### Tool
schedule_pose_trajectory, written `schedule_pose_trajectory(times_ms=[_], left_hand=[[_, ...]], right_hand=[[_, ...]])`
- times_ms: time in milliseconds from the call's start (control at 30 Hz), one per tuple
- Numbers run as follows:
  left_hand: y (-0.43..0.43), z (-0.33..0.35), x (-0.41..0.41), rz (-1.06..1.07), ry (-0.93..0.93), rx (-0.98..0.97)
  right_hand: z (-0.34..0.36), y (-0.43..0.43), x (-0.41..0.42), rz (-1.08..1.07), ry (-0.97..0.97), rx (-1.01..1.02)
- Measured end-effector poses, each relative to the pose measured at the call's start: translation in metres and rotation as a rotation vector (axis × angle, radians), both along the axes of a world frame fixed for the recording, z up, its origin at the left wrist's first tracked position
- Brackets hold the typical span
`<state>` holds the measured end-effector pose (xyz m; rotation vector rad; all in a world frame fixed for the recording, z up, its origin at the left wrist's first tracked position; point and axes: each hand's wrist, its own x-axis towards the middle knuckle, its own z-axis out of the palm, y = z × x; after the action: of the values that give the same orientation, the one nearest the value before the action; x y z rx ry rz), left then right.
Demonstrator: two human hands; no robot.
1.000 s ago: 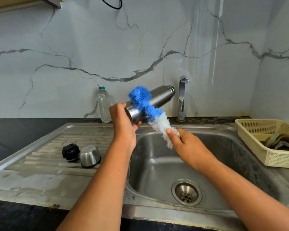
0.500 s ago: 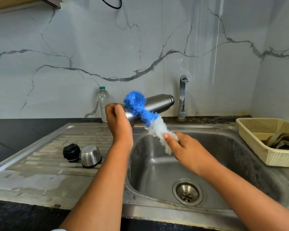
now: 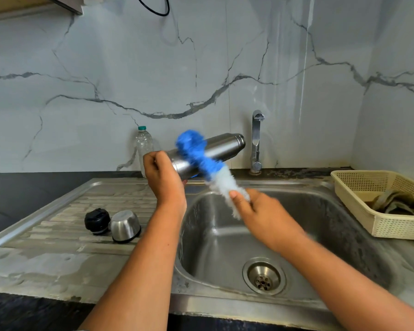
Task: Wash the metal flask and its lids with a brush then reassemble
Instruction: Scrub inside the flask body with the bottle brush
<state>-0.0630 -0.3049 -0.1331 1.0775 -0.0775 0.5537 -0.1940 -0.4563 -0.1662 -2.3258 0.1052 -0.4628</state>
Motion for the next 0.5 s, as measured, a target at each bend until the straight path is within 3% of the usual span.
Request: schedule_pose_trajectory(times_ms=[367,500], left_hand=[[0.008,0.002,0.004,0.034,-0.025,-0.056],[0.004,0.003,-0.001,0.005,-0.044,0.017]], right_hand=[[-0.002,0.011,-0.001,0.096,0.045,0.019],[0.003,0.016,0.006,0.068,0.002,0.035]])
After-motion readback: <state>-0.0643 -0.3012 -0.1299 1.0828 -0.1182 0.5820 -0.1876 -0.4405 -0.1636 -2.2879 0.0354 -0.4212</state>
